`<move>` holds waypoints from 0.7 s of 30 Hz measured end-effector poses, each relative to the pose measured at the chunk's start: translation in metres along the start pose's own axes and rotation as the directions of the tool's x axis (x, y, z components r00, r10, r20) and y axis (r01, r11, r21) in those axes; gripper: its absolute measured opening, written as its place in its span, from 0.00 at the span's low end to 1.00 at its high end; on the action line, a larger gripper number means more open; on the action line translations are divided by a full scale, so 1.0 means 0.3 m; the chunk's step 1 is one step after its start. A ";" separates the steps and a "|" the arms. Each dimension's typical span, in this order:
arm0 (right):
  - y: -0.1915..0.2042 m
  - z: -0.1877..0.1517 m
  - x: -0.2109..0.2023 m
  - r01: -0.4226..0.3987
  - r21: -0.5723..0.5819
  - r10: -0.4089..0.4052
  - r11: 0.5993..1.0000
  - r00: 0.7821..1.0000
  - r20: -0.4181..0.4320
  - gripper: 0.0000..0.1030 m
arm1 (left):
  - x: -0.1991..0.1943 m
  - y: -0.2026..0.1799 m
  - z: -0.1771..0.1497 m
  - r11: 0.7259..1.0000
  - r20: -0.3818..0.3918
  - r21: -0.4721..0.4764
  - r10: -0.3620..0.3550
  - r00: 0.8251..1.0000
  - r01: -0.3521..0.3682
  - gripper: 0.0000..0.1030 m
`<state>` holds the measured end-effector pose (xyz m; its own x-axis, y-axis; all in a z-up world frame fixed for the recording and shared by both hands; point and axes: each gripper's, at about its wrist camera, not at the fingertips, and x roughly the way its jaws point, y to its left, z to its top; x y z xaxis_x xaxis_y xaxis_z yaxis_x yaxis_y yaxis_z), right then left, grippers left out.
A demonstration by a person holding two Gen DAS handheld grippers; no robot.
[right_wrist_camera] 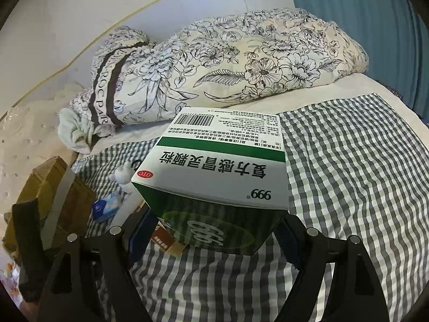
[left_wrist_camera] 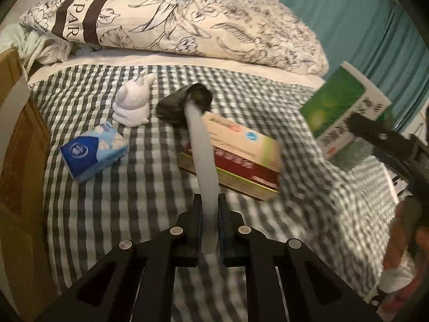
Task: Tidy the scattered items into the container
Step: 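Carry the white tube and green medicine box over the cardboard box with both tools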
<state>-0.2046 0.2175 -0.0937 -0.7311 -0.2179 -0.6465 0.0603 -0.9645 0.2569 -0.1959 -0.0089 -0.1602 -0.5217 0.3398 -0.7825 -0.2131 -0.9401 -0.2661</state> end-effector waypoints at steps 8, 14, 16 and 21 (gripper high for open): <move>0.049 -0.020 -0.127 -0.038 -0.035 0.039 0.999 0.999 0.028 0.78 | -0.193 -0.051 -0.013 1.000 0.079 0.001 -0.017 0.997 0.017 0.09; 0.093 -0.038 -0.244 -0.076 -0.069 0.080 0.995 0.995 0.051 0.78 | -0.356 -0.109 -0.026 1.000 0.157 0.026 -0.007 0.988 0.003 0.09; 0.111 -0.050 -0.284 -0.089 -0.082 0.093 0.993 0.994 0.056 0.78 | -0.400 -0.124 -0.035 0.999 0.177 0.033 -0.004 0.984 -0.002 0.09; 0.162 -0.078 -0.378 -0.113 -0.114 0.121 0.987 0.991 0.063 0.78 | -0.495 -0.154 -0.059 0.999 0.197 0.040 0.011 0.980 -0.019 0.09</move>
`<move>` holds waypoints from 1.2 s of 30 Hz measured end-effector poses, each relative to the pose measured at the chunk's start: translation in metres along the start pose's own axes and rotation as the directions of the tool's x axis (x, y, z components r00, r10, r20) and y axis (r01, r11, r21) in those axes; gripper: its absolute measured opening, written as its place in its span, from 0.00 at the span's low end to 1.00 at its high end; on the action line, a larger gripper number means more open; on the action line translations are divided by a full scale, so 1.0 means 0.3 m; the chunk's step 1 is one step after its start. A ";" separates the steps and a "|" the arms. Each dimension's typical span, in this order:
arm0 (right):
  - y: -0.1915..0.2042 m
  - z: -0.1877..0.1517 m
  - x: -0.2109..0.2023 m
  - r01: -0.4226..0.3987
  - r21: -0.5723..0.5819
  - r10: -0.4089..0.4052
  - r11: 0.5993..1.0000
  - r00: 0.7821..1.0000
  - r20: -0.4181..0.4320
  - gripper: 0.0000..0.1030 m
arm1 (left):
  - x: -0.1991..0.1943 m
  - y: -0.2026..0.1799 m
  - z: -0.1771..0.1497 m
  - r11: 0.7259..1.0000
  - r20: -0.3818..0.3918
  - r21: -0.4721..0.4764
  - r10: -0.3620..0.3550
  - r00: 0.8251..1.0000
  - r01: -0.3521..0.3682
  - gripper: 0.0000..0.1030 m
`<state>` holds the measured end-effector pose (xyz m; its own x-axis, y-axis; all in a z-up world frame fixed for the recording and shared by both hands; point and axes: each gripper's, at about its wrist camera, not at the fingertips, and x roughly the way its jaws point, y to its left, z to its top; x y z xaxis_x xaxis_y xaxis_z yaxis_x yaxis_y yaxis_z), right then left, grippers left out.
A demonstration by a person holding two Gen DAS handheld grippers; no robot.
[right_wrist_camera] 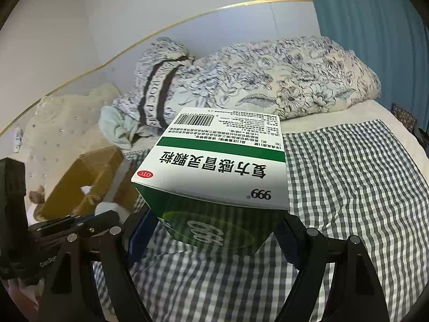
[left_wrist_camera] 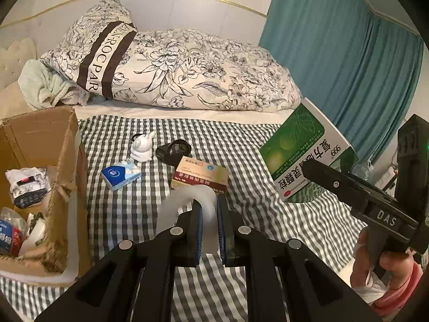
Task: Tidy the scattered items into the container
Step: 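Carry the white tube and green medicine box over the cardboard box with both tools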
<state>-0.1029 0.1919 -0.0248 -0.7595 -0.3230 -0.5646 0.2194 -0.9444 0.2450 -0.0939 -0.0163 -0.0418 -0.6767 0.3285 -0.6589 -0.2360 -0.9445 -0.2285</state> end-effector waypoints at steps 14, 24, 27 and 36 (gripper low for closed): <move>0.224 -0.040 -0.160 -0.099 -0.095 0.100 0.991 0.995 0.013 0.78 | -0.236 0.046 -0.048 0.996 0.052 -0.055 0.068 0.996 -0.065 0.09; 0.462 0.012 -0.080 -0.217 -0.175 0.217 0.960 0.976 -0.019 0.78 | -0.393 0.256 0.031 0.978 0.124 -0.158 0.155 0.980 -0.135 0.09; 0.547 0.036 -0.020 -0.260 -0.188 0.258 0.947 0.965 -0.036 0.78 | -0.435 0.332 0.059 0.971 0.151 -0.186 0.179 0.972 -0.150 0.09; 0.773 0.040 0.216 -0.384 -0.210 0.357 0.899 0.921 -0.157 0.78 | -0.444 0.587 0.047 0.917 0.118 -0.305 0.303 0.946 -0.256 0.10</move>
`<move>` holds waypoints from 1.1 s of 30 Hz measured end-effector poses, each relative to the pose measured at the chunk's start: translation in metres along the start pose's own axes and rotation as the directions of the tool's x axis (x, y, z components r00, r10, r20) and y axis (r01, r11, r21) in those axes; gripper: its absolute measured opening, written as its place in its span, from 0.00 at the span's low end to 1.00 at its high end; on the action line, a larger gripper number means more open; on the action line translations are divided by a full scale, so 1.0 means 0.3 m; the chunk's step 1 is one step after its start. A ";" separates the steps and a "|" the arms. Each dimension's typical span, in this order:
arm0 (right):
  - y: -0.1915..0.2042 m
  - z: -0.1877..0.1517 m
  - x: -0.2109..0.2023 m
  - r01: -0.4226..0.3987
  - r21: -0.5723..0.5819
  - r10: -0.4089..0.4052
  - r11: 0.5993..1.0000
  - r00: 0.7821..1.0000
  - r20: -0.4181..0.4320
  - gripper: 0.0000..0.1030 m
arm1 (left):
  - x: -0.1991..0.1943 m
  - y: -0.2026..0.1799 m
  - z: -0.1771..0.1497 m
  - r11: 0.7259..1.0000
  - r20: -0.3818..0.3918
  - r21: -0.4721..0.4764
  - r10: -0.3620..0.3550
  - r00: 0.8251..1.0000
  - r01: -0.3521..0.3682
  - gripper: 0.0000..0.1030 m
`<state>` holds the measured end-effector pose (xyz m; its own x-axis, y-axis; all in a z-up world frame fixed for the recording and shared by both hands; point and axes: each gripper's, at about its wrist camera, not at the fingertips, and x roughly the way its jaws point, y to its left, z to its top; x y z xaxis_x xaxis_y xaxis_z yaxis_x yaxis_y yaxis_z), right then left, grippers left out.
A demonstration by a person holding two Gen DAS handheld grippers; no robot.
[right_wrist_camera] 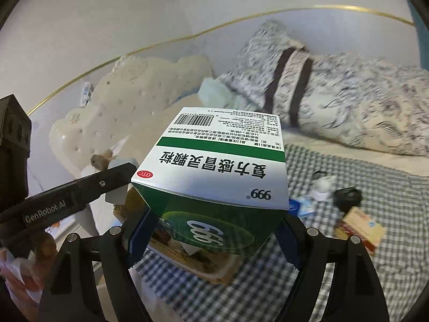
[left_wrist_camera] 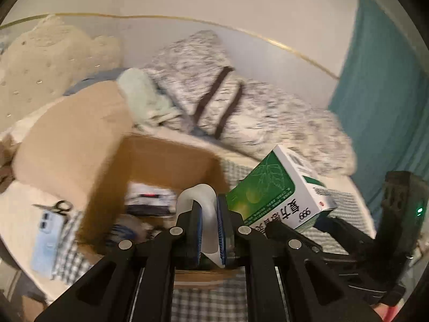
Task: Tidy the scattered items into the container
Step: 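Carry the white tube and green medicine box over the cardboard box with both tools, then open both tools to drop the tube and green medicine box into the box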
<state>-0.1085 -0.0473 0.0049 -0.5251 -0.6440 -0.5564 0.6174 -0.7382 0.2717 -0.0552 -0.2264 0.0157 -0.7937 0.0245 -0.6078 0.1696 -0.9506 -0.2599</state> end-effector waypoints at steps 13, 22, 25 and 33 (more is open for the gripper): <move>-0.051 0.004 0.176 -0.001 0.078 0.004 0.997 0.999 -0.043 0.87 | 0.164 0.103 -0.059 0.978 -0.087 -0.011 0.206 0.975 -0.207 0.88; -0.221 -0.008 0.090 0.084 0.156 -0.087 0.984 0.996 0.012 0.88 | 0.191 0.031 -0.080 0.979 -0.109 0.015 0.202 0.973 -0.201 0.92; -0.326 -0.042 0.041 0.164 0.176 -0.167 0.971 0.986 0.005 0.88 | 0.202 -0.025 -0.102 0.982 -0.125 0.042 0.190 0.974 -0.186 0.92; -0.590 -0.143 -0.138 0.337 0.186 -0.333 0.923 0.941 -0.057 0.88 | 0.239 -0.266 -0.133 0.990 -0.159 0.127 0.085 0.984 -0.065 0.92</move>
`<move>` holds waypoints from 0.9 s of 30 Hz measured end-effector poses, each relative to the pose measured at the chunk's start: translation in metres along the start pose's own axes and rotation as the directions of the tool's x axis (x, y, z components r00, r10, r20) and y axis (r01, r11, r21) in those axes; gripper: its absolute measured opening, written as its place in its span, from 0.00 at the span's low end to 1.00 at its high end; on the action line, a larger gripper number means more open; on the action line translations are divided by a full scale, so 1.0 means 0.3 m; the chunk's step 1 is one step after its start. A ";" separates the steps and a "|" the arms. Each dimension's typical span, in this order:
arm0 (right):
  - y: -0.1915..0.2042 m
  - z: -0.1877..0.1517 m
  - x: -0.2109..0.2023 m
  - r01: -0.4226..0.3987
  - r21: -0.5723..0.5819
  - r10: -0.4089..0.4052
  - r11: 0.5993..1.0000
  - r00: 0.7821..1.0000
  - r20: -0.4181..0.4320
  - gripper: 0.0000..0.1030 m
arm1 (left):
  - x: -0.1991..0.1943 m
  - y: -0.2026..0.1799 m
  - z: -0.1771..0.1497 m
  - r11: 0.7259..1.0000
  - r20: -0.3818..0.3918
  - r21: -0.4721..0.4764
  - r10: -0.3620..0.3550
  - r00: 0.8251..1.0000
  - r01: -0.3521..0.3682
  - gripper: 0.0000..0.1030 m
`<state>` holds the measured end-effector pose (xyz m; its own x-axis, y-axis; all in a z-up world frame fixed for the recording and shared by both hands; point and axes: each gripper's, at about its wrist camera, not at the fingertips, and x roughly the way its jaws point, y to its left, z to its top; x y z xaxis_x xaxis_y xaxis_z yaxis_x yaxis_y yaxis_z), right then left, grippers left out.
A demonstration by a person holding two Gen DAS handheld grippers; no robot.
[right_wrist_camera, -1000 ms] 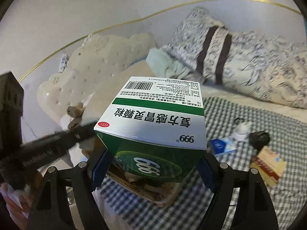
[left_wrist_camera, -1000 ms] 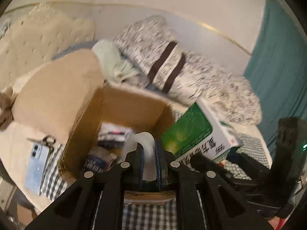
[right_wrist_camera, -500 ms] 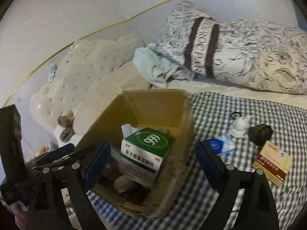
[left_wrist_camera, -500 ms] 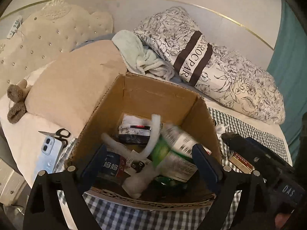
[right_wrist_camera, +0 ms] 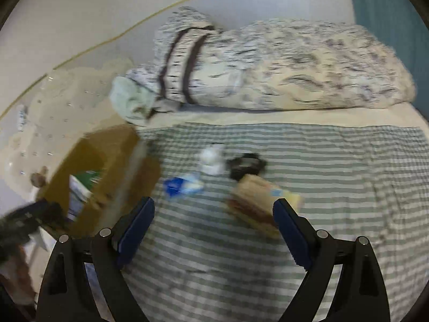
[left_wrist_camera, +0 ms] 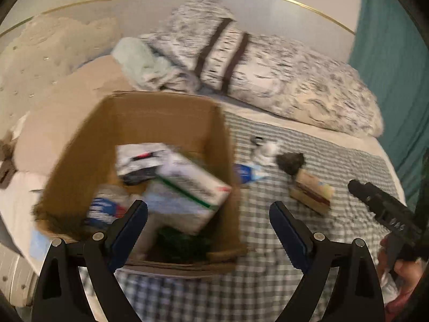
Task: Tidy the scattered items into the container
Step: 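Move both tools back over the remaining items on the bed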
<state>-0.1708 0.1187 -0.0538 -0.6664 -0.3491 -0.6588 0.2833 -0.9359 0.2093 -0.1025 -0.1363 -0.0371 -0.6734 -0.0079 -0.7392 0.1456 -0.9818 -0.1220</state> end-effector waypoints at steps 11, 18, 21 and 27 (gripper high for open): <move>-0.193 -0.066 -0.054 -0.011 -0.071 0.011 0.997 1.000 -0.007 0.88 | 0.180 -0.326 0.006 0.987 -0.052 0.155 -0.045 0.998 0.053 0.94; -0.185 -0.079 0.022 -0.053 -0.205 0.049 0.977 0.998 -0.025 0.88 | 0.341 -0.345 -0.003 0.982 -0.101 0.182 -0.027 0.995 0.045 0.94; -0.213 -0.073 0.079 -0.061 -0.207 0.054 0.976 0.998 -0.037 0.88 | 0.418 -0.351 -0.004 0.980 -0.105 0.196 -0.004 0.994 0.024 0.94; -0.267 -0.059 0.203 -0.094 -0.209 0.074 0.973 0.992 -0.101 0.88 | 0.563 -0.336 -0.006 0.983 -0.154 0.184 0.043 0.987 -0.014 0.94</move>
<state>-0.2219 0.1733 -0.1234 -0.5707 -0.4111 -0.7109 0.4823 -0.8684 0.1149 -0.2296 -0.0383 -0.1506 -0.5471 -0.0205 -0.8368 0.0186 -0.9998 0.0123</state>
